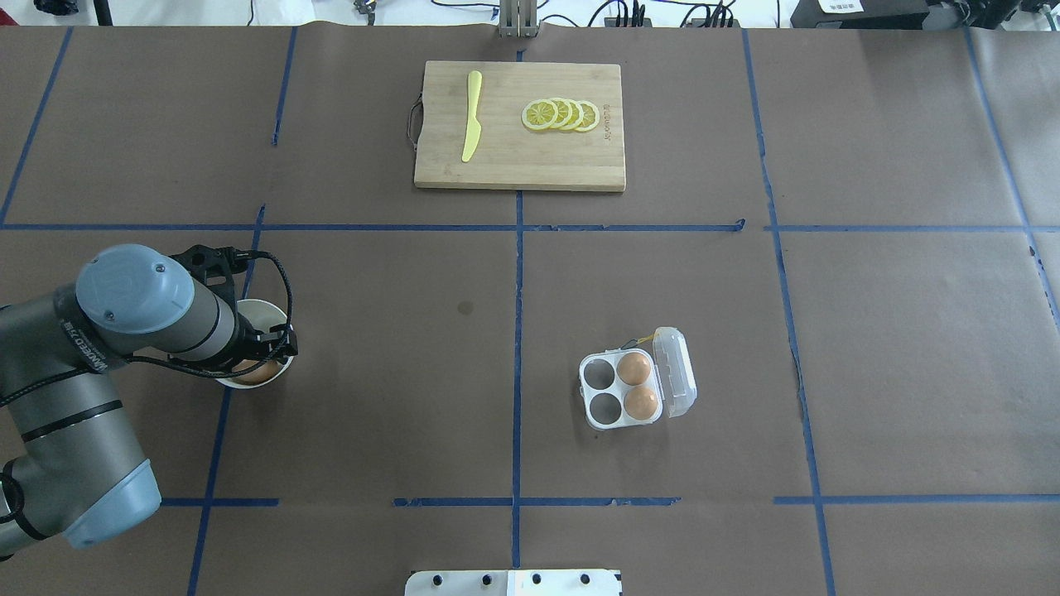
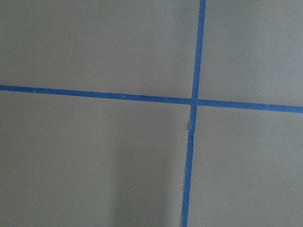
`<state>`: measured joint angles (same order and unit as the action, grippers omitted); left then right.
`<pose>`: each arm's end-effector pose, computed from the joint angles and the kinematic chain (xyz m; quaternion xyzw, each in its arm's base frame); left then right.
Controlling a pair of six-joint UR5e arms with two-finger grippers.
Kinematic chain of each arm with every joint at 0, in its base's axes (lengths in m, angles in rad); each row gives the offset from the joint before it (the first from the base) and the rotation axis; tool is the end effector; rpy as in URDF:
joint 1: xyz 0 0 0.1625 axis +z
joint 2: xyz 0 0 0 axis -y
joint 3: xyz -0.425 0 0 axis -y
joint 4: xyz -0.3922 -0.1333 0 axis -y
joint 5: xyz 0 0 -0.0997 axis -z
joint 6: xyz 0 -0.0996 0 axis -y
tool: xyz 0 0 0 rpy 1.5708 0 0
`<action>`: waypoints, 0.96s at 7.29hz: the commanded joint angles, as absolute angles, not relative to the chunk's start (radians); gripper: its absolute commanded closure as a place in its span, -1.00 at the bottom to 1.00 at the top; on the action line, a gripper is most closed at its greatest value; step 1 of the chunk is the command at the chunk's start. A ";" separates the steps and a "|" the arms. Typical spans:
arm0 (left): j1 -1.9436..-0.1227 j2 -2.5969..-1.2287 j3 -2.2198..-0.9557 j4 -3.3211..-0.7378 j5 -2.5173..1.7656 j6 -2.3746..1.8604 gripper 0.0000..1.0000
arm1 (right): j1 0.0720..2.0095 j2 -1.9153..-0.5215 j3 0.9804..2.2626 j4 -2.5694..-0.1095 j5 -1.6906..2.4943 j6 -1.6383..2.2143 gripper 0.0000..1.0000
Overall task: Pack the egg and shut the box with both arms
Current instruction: 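Close the left gripper on the brown egg inside the bowl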
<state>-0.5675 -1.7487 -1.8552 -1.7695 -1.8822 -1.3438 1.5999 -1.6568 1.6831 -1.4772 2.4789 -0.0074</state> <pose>0.4196 -0.3894 0.4195 -0.0112 0.3524 -0.1087 0.9295 0.0682 -0.4601 0.6245 0.0618 -0.4368 -0.0165 0.8973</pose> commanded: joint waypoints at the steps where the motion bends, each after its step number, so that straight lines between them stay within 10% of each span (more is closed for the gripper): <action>1: -0.563 -1.750 -1.845 -1.769 -1.882 -1.344 -0.54 | 1.600 -1.658 1.684 -1.477 2.479 -0.008 -1.00; 7: -0.563 -1.844 -1.859 -1.574 -1.881 -1.344 0.42 | 1.600 -1.660 1.704 -1.480 2.480 -0.006 -1.00</action>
<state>-0.5629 -1.8117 -1.8564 -1.6311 -1.8819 -1.3438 1.5999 -1.6592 1.7034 -1.4801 2.4804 -0.0062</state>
